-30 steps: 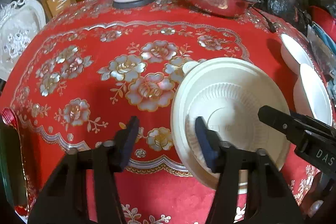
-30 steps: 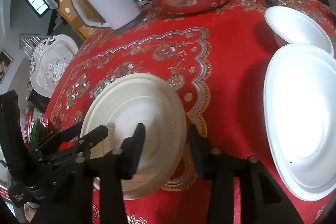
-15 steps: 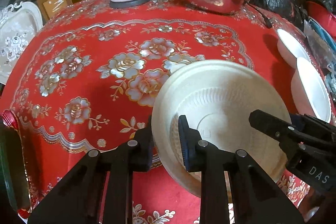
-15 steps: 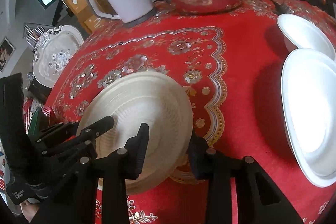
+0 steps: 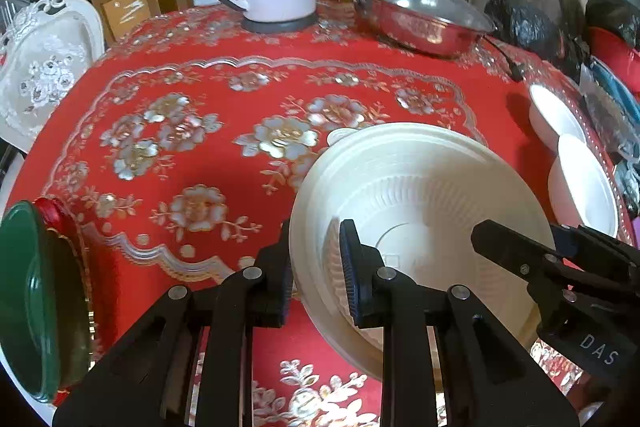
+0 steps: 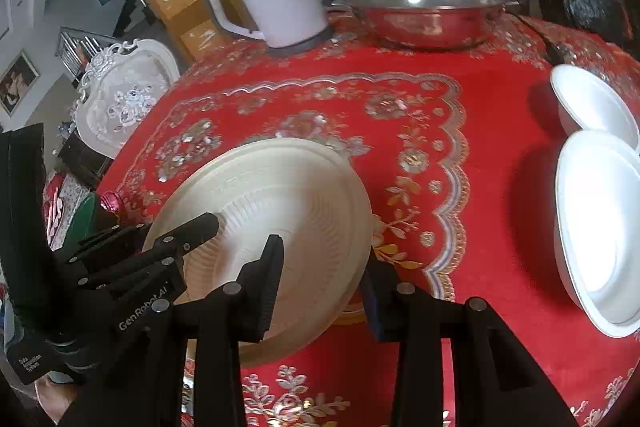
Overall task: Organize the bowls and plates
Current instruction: 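Carry the cream bowl with both tools over the green bowl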
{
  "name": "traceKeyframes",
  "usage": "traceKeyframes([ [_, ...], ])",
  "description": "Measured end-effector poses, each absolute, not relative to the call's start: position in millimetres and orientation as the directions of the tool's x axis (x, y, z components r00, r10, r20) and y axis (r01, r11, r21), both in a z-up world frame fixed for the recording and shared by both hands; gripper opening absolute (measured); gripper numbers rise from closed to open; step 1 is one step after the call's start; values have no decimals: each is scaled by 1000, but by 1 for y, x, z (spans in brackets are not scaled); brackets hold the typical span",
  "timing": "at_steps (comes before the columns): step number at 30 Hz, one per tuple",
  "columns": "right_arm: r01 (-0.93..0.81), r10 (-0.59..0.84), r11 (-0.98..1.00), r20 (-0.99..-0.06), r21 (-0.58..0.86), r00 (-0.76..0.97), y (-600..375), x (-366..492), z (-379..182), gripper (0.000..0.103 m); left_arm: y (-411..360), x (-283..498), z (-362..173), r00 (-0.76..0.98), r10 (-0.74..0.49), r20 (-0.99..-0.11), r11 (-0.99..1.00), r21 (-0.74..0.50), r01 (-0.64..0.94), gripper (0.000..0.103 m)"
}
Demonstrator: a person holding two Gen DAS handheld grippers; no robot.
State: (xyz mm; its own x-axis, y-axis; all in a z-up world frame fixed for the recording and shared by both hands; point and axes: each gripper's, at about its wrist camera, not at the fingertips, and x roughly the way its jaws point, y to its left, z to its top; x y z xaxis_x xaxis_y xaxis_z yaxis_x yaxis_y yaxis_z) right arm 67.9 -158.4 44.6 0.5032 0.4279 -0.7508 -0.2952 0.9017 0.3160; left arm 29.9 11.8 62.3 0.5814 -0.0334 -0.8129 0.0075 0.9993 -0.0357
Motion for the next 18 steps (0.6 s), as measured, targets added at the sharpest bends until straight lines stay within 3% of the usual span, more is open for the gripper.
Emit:
traceKeyframes([
  [18, -432, 486, 857, -717, 280, 500, -86, 51, 79, 38, 88, -6, 97, 644, 34, -764, 992, -55, -117, 21],
])
